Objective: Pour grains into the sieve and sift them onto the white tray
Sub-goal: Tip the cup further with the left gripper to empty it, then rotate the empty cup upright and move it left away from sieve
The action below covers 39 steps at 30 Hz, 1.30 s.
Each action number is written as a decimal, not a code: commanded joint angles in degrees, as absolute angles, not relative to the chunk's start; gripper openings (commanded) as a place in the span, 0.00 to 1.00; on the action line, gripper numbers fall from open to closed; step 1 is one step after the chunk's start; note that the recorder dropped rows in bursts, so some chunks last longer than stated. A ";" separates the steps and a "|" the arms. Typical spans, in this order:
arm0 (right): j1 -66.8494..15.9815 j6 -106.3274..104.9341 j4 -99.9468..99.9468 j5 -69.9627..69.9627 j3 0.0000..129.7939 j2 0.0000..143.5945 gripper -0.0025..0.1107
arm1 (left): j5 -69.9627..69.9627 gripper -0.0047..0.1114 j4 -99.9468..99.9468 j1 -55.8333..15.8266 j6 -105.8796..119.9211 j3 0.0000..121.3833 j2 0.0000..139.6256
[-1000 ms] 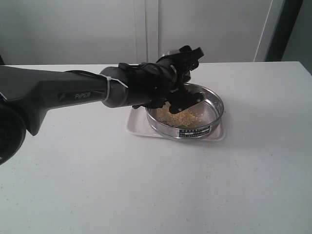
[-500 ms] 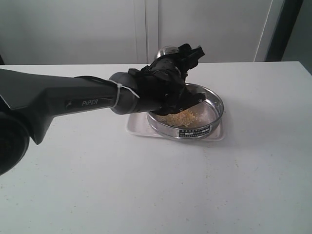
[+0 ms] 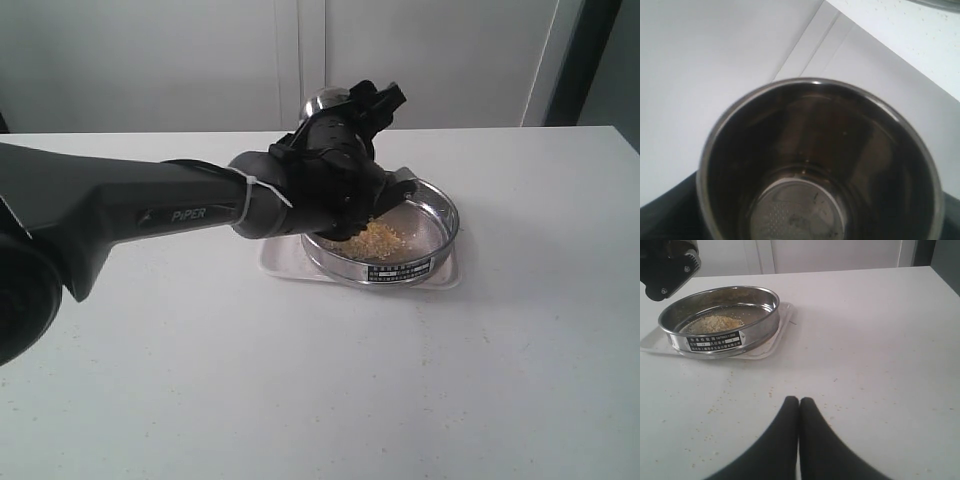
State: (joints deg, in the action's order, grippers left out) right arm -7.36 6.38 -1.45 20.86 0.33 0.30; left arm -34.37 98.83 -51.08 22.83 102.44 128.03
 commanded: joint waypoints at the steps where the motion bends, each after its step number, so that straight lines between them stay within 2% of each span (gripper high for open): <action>1: -7.53 6.27 -1.62 20.05 0.00 0.00 0.02 | -35.23 0.04 99.95 -51.51 20.23 102.76 127.37; 19: -7.53 6.27 -1.62 20.05 0.00 0.00 0.02 | -31.73 0.04 98.17 -51.40 7.82 102.76 127.37; 28: -7.53 6.27 -1.62 20.05 0.00 0.00 0.02 | -29.86 0.04 89.28 -51.29 6.03 102.76 127.37; 39: -7.53 6.27 -1.62 20.05 0.00 0.00 0.02 | -26.22 0.04 66.79 -48.05 6.00 103.02 127.25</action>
